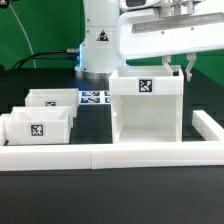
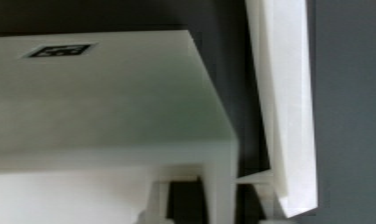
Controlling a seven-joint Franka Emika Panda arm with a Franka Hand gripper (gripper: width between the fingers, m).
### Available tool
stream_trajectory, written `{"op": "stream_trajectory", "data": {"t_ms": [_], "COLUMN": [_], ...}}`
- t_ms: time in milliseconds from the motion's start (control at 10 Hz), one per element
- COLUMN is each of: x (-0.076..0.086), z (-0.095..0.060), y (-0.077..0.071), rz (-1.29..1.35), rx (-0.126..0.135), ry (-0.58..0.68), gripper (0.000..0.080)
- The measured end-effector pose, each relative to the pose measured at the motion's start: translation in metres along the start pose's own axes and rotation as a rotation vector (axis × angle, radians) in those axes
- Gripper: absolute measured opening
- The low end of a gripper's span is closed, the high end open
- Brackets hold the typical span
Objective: Assemble drawer
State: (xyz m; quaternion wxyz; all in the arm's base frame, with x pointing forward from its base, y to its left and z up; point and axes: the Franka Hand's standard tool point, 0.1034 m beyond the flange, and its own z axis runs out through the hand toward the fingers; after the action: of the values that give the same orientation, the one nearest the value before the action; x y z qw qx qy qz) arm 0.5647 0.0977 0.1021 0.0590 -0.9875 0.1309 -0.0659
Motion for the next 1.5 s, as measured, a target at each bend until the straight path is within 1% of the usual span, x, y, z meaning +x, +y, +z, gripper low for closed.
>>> {"op": "stream_trajectory", "data": {"t_ms": [200,300,500,600,800,900,1000,1100,1500], "x": [0.001,0.003,0.010,0.014,0.021,0.023,0.025,0.027,0.024], "z": [-0.001,-0.001,-0.003,-0.003,-0.004,-0.004,-0.005,-0.005,-0.007], "y": [-0.003,-0.003,-0.005,-0.004,0.000,0.000,0.001,0.002,-0.007], "rz": [0.135,0.201,0.389,0.424,0.563,0.674,0.714,0.765,1.010], "rx": [0.011,0.011,0.028,0.030,0.044,0.048,0.052,0.065,0.098], "ry": [0.007,0.005,0.008,0.011,0.012,0.011,0.014,0.014,-0.014], "gripper": [0.0038,0.0038,0.0038,0.0038,0.0038,0.0038,0.0038,0.0039,0.0039]}}
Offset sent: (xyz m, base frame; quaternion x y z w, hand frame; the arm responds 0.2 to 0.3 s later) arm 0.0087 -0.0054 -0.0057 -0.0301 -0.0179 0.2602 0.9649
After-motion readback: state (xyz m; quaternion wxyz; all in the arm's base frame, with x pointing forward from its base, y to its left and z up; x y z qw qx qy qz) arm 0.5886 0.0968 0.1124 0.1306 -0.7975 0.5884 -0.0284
